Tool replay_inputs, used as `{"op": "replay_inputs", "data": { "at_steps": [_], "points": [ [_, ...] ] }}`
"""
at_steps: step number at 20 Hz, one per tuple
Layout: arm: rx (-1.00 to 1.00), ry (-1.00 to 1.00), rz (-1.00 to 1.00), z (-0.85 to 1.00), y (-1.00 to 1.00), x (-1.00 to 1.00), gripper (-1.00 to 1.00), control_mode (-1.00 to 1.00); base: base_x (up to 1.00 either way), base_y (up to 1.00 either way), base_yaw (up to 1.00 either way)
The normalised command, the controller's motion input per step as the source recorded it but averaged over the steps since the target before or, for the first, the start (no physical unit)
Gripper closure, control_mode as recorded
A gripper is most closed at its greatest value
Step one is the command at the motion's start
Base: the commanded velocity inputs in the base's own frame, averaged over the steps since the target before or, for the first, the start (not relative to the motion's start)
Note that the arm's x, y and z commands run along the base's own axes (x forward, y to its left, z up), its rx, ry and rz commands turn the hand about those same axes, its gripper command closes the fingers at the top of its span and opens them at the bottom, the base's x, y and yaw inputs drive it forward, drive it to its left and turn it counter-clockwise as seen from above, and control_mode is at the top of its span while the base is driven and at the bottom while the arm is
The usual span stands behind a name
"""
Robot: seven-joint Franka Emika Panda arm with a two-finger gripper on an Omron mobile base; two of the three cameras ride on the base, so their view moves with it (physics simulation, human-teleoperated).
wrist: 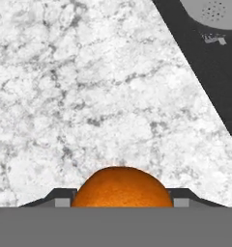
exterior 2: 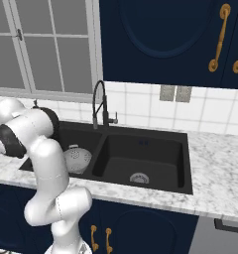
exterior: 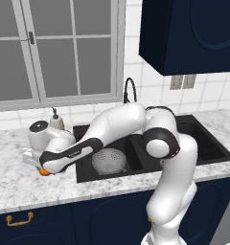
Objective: Put the colander in the sink, put the tangerine in the colander, and turn on the sink faucet and pour water over the colander.
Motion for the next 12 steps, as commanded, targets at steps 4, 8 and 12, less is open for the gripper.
{"op": "replay_inputs", "data": {
  "at_steps": [4,8,12],
  "points": [
    [0.25,0.06,-0.16,0.25,-0.94,-0.16,1.00,-1.00,0.00,0.00,0.00],
    [0.14,0.11,-0.24,0.27,-0.80,0.00,1.00,-1.00,0.00,0.00,0.00],
    [0.01,0.22,-0.27,0.10,-0.75,0.15,1.00,-1.00,0.00,0.00,0.00]
  ]
}}
